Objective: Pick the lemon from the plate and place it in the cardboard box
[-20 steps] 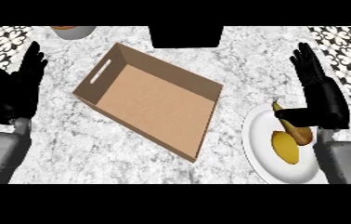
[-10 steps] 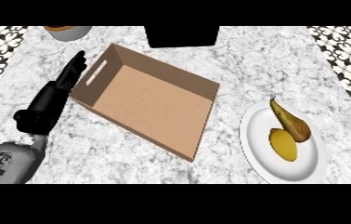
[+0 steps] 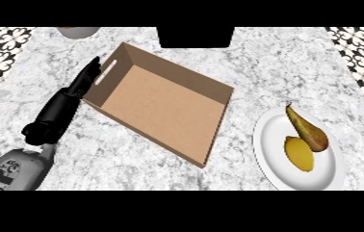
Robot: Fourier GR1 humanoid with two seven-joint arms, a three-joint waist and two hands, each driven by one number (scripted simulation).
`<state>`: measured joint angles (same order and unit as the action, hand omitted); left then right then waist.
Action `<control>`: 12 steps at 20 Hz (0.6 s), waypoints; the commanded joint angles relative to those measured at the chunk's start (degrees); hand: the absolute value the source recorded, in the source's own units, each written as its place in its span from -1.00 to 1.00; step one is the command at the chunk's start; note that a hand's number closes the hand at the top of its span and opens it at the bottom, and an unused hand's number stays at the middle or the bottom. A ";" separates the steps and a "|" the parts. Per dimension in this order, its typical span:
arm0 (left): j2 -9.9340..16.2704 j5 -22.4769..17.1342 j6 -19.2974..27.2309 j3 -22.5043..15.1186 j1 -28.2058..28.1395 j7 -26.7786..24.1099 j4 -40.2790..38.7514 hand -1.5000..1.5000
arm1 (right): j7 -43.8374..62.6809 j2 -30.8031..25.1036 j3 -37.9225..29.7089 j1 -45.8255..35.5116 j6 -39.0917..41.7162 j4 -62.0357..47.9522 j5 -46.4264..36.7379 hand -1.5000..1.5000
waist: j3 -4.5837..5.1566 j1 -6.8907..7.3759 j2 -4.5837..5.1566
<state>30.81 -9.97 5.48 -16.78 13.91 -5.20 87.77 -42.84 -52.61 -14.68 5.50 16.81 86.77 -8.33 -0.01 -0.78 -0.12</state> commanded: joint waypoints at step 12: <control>-1.44 1.58 -2.87 2.75 1.47 0.09 -2.06 0.00 | 26.91 -2.84 10.52 9.44 3.71 29.31 -23.96 -1.00 | 0.07 0.15 0.04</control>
<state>29.67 -8.60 3.68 -15.28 13.80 -5.82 86.66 -23.40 -56.17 -6.39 13.73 18.29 110.48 -27.76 0.10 -0.83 -0.19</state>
